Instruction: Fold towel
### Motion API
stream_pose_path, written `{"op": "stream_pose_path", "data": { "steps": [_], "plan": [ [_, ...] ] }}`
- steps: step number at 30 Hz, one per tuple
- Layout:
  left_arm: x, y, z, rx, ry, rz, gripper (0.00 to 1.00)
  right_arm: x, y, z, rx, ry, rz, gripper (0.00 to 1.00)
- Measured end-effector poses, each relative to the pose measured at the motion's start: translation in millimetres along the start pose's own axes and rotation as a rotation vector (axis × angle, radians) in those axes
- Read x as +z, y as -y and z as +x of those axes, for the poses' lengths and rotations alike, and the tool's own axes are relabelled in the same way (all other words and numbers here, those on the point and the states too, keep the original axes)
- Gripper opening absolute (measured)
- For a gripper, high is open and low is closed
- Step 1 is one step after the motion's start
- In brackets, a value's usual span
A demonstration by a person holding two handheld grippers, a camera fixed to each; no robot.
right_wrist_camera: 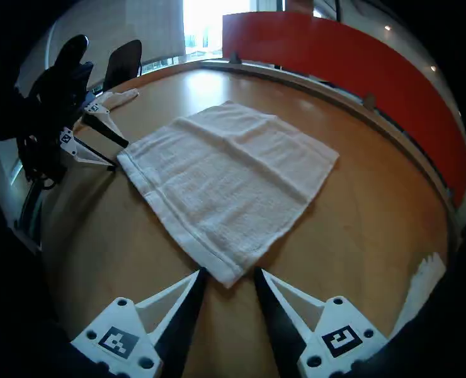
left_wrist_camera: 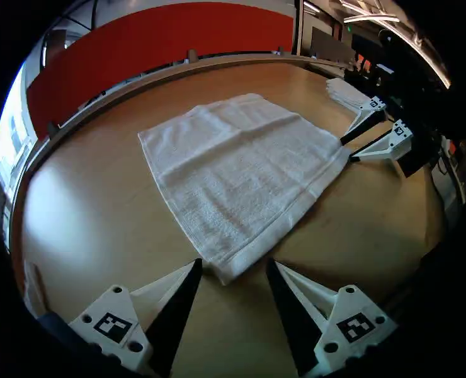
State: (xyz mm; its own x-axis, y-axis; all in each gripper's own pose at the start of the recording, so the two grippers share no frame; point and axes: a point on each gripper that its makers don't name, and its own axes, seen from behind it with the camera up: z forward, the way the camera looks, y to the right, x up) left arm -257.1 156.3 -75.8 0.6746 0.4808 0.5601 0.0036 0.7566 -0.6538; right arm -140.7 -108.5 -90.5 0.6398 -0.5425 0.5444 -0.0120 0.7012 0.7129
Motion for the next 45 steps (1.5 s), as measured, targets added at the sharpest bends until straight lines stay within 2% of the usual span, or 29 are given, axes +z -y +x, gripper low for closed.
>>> {"op": "stream_pose_path", "data": {
  "steps": [4, 12, 16, 20, 22, 27, 35, 45],
  "plan": [
    [0.5, -2.9, 0.9, 0.008, 0.005, -0.008, 0.65, -1.0, 1.3, 0.3, -0.004, -0.001, 0.003, 0.49],
    [1.9, -4.7, 1.7, 0.011, 0.014, -0.012, 0.52, -2.1, 4.2, -0.1, -0.004, -0.002, 0.004, 0.32],
    [2.5, -4.5, 1.8, 0.013, 0.020, -0.011, 0.39, -1.4, 3.1, -0.9, 0.002, -0.003, -0.001, 0.24],
    [2.8, -4.9, 1.8, 0.014, 0.023, -0.012, 0.30, -0.7, 1.6, -1.7, 0.004, -0.003, -0.006, 0.16],
    [2.8, -4.9, 2.1, 0.014, 0.026, -0.012, 0.20, -0.5, 2.2, -1.9, 0.005, -0.004, -0.006, 0.14],
    [2.7, -6.4, 3.3, 0.003, 0.030, -0.017, 0.17, 0.0, 3.5, -1.1, 0.014, -0.010, -0.008, 0.10],
    [1.4, -7.4, 7.7, -0.024, 0.022, -0.024, 0.13, -1.9, 4.9, -1.2, 0.028, -0.012, -0.002, 0.10],
    [-11.5, -5.4, 20.3, -0.052, 0.009, -0.030, 0.13, -8.4, 5.3, 10.8, 0.021, -0.035, -0.005, 0.09]
  ]
}}
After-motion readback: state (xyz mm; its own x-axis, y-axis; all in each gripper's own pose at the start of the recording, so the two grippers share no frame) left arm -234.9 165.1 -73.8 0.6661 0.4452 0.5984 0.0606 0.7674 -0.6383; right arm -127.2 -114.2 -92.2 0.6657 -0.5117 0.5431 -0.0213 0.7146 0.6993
